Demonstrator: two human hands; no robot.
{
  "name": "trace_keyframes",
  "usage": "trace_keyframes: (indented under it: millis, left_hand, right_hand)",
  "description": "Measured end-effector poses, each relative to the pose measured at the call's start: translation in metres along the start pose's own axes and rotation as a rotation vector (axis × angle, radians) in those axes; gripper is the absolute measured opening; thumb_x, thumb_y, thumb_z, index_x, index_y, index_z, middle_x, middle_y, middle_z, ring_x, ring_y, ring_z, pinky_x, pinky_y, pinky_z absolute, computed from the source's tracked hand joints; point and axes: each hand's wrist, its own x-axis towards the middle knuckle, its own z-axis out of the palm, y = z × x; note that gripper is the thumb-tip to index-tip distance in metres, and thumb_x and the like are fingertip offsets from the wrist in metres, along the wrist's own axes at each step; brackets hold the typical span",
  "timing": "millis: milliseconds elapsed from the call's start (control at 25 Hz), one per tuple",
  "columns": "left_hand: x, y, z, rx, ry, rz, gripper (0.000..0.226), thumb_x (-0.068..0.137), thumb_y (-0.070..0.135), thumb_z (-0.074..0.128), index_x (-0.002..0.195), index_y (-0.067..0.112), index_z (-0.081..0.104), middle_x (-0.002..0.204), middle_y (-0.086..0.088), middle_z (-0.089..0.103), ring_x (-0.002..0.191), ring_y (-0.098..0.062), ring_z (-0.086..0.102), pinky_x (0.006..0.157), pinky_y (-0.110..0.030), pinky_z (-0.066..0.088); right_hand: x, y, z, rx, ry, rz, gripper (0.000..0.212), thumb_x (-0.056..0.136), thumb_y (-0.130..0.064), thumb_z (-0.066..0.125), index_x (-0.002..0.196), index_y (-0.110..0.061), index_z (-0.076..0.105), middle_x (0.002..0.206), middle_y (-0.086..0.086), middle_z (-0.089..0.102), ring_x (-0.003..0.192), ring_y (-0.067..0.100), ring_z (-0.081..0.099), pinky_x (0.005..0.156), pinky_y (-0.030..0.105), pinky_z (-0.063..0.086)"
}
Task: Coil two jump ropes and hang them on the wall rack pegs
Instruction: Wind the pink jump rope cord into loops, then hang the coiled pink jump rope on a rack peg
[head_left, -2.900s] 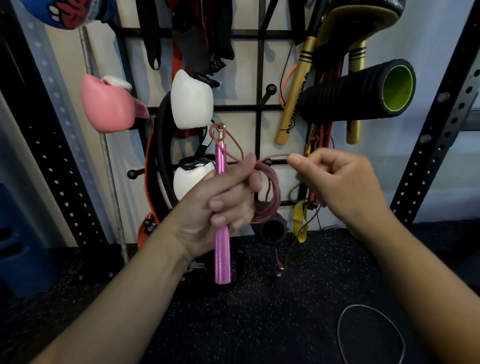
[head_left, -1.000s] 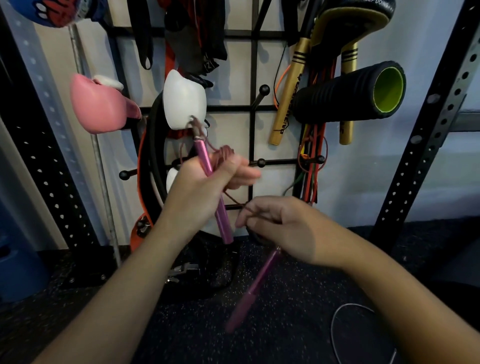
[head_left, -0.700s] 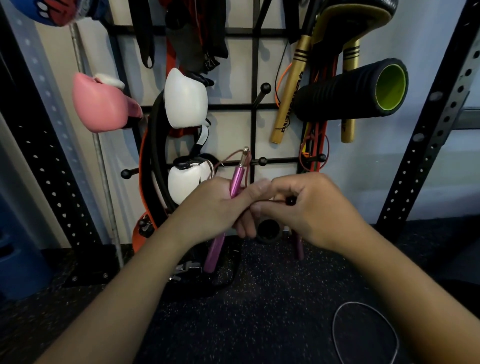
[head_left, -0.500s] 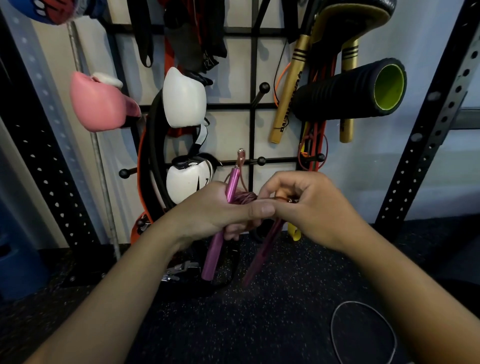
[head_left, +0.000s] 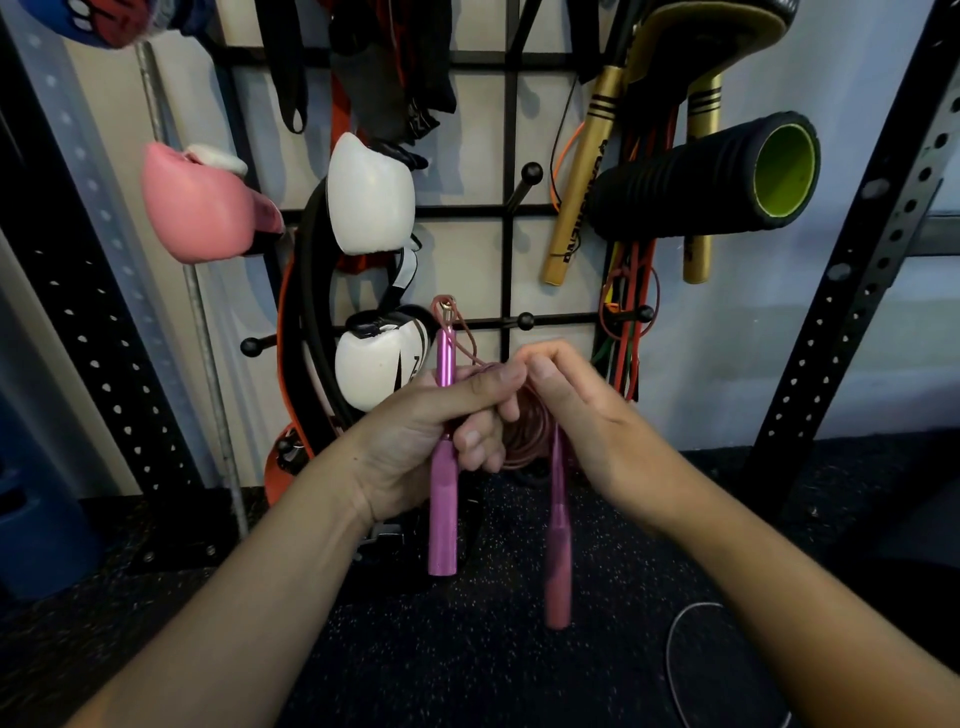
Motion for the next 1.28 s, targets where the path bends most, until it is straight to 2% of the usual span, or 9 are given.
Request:
trace_keyframes:
  millis: [160, 280, 440, 560, 680, 760, 840, 1080, 1280]
  left_hand:
    - [0.005, 0.005, 0.012, -0.078, 0.179, 0.011, 0.042, 0.075, 0.051, 0.067, 0.06, 0.011, 0.07, 0.038, 0.005, 0.048, 0.034, -0.006, 0.047, 0.048, -0.021, 0.05]
    - [0.009, 0.007, 0.019, -0.002, 0.293, 0.021, 0.057, 0.081, 0.06, 0.057, 0.063, 0.01, 0.076, 0.044, -0.001, 0.056, 0.04, -0.013, 0.056, 0.052, -0.024, 0.053]
    - [0.012, 0.006, 0.014, 0.253, 0.547, 0.198, 0.042, 0.093, 0.055, 0.06, 0.077, 0.018, 0.074, 0.073, -0.003, 0.077, 0.071, -0.019, 0.074, 0.08, -0.036, 0.057]
    - [0.011, 0.003, 0.021, 0.364, 0.542, 0.172, 0.039, 0.101, 0.052, 0.049, 0.094, 0.02, 0.07, 0.075, 0.005, 0.079, 0.073, -0.007, 0.076, 0.079, -0.03, 0.055]
    - [0.011, -0.007, 0.035, 0.361, 0.56, 0.14, 0.069, 0.084, 0.081, 0.045, 0.115, 0.025, 0.07, 0.099, 0.009, 0.081, 0.097, -0.009, 0.075, 0.098, -0.044, 0.055]
    - [0.012, -0.01, 0.037, 0.297, 0.51, 0.143, 0.092, 0.068, 0.096, 0.045, 0.124, 0.027, 0.067, 0.119, -0.004, 0.076, 0.113, -0.019, 0.071, 0.103, -0.047, 0.053]
    - [0.011, -0.011, 0.039, 0.337, 0.455, 0.169, 0.075, 0.071, 0.09, 0.054, 0.113, 0.031, 0.069, 0.114, -0.011, 0.075, 0.106, -0.023, 0.073, 0.097, -0.047, 0.057]
    - [0.008, -0.009, 0.038, 0.524, 0.45, 0.245, 0.044, 0.096, 0.066, 0.05, 0.113, 0.028, 0.063, 0.109, -0.016, 0.071, 0.096, -0.029, 0.073, 0.092, -0.056, 0.057]
    - [0.006, -0.005, 0.045, 0.517, 0.489, 0.235, 0.074, 0.076, 0.094, 0.036, 0.114, 0.036, 0.062, 0.118, -0.006, 0.069, 0.107, -0.023, 0.071, 0.098, -0.046, 0.056]
  right_hand:
    - [-0.007, -0.002, 0.011, 0.307, -0.068, 0.043, 0.038, 0.104, -0.039, 0.043, 0.135, -0.019, 0.053, 0.094, 0.022, 0.07, 0.077, 0.046, 0.071, 0.068, 0.053, 0.063]
    - [-0.005, 0.004, 0.016, 0.184, 0.087, -0.02, 0.029, 0.106, -0.037, 0.041, 0.125, -0.025, 0.06, 0.072, 0.001, 0.067, 0.056, 0.028, 0.064, 0.049, 0.04, 0.051]
    - [-0.006, -0.003, 0.01, 0.186, 0.236, -0.031, 0.024, 0.108, -0.032, 0.042, 0.116, -0.03, 0.064, 0.063, -0.005, 0.063, 0.052, 0.01, 0.055, 0.047, 0.023, 0.045]
    - [-0.002, -0.007, 0.006, 0.133, 0.272, -0.03, 0.025, 0.11, -0.029, 0.041, 0.118, -0.032, 0.064, 0.064, -0.003, 0.063, 0.051, 0.009, 0.053, 0.048, 0.021, 0.043]
    - [-0.003, -0.009, 0.011, 0.047, 0.284, -0.034, 0.027, 0.111, -0.03, 0.04, 0.124, -0.036, 0.063, 0.073, 0.01, 0.066, 0.056, 0.01, 0.055, 0.051, 0.022, 0.043]
    - [-0.005, -0.011, 0.014, -0.017, 0.296, -0.06, 0.029, 0.111, -0.026, 0.04, 0.126, -0.034, 0.063, 0.074, -0.01, 0.066, 0.063, -0.002, 0.059, 0.058, 0.016, 0.045]
    - [-0.007, -0.014, 0.015, -0.006, 0.295, -0.065, 0.028, 0.111, -0.025, 0.039, 0.124, -0.033, 0.063, 0.079, -0.017, 0.068, 0.064, -0.002, 0.059, 0.058, 0.017, 0.046]
    - [-0.01, -0.02, 0.009, 0.213, 0.152, 0.048, 0.023, 0.107, -0.034, 0.048, 0.125, -0.03, 0.061, 0.085, 0.013, 0.062, 0.07, 0.015, 0.055, 0.062, 0.025, 0.049]
    - [-0.008, -0.021, 0.009, 0.141, 0.24, 0.007, 0.017, 0.109, -0.022, 0.047, 0.113, -0.027, 0.063, 0.071, 0.001, 0.061, 0.053, 0.006, 0.052, 0.051, 0.02, 0.046]
